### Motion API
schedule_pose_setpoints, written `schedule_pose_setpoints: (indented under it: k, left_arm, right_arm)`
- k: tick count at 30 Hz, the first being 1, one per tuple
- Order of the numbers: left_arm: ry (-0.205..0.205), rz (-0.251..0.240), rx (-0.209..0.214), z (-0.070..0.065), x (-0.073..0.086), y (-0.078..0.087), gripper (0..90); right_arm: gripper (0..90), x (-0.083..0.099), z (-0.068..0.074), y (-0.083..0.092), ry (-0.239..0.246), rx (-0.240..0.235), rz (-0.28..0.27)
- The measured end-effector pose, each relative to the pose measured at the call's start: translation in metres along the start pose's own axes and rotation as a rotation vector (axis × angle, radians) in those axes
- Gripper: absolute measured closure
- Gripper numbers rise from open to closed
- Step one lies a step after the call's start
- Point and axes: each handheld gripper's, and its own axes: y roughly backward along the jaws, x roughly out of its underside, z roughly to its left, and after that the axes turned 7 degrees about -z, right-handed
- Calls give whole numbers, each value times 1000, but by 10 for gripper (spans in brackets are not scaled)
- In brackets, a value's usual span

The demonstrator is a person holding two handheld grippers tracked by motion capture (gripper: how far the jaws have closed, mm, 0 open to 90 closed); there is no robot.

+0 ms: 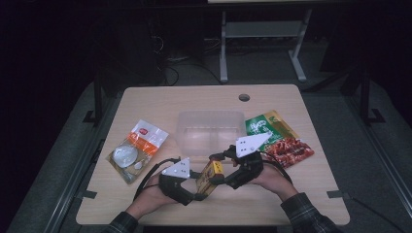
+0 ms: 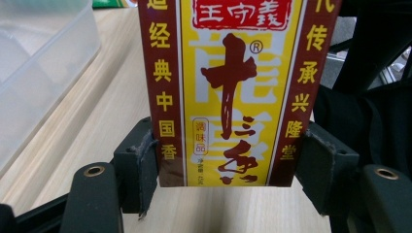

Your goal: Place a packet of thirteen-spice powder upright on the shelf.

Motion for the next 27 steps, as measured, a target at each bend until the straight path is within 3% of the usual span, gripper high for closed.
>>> schedule_pose_setpoints:
  k: [7, 14, 23, 27]
  left_arm:
    - [35, -33, 45, -2, -3, -9, 320]
    - [27, -46, 52, -2, -3, -8, 320]
    - [25, -14, 48, -1, 0, -11, 313]
    - [30, -6, -25, -1, 4, -13, 281]
  right_arm:
    - [289, -5, 4, -4, 23, -8, -19]
    - [290, -8, 7, -6, 28, -11, -30]
    - [298, -9, 10, -13, 35, 6, 10]
    - [303, -7, 7, -15, 30, 28, 33]
